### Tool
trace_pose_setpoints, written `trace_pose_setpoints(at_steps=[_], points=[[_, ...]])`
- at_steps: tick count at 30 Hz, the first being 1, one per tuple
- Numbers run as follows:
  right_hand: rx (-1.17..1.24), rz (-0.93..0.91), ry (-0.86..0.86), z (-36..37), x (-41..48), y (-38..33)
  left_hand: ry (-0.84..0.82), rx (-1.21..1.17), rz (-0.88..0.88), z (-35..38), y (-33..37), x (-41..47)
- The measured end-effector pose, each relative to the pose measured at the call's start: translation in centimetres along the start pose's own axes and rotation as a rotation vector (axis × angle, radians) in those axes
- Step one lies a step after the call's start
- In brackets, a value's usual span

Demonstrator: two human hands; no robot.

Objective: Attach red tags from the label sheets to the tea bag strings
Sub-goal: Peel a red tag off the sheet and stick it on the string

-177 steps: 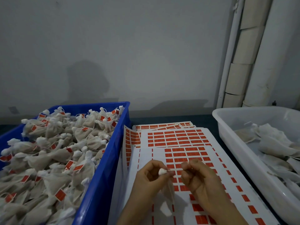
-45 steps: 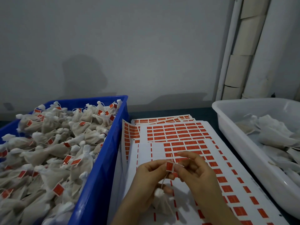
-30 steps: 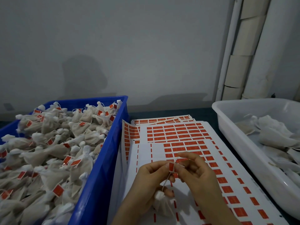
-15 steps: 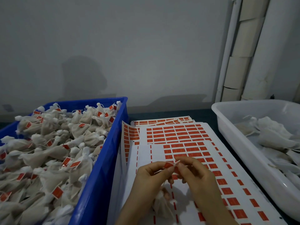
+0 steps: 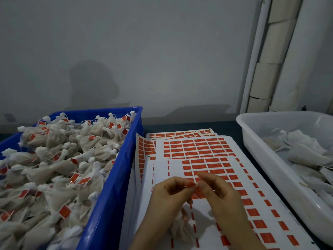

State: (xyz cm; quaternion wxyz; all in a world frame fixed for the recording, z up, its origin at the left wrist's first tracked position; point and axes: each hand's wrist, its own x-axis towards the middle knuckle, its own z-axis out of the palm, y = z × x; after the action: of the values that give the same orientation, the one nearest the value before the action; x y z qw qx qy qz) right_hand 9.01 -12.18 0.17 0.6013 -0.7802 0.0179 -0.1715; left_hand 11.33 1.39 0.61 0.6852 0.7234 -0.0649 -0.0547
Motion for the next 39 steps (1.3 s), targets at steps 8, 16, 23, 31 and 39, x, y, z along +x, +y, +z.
trace_pose_setpoints(at_steps=[8, 16, 23, 31, 39], points=[[-0.024, 0.024, 0.004, -0.11, -0.05, 0.22, 0.012, 0.004, 0.061, 0.10, 0.31, -0.11], [-0.021, 0.042, 0.048, 0.05, -0.09, 0.20, 0.065, 0.041, 0.154, 0.31, 0.08, -0.18], [-0.002, 0.054, 0.071, 0.08, -0.06, 0.02, 0.079, 0.072, 0.232, 0.38, -0.01, -0.58], [0.021, 0.005, 0.032, 0.30, -0.31, -0.29, 0.098, 0.058, 0.225, 0.37, 0.02, -0.63], [0.021, -0.039, 0.000, 0.36, -0.15, 0.21, 0.121, -0.082, 0.049, 0.26, 0.60, -0.38]])
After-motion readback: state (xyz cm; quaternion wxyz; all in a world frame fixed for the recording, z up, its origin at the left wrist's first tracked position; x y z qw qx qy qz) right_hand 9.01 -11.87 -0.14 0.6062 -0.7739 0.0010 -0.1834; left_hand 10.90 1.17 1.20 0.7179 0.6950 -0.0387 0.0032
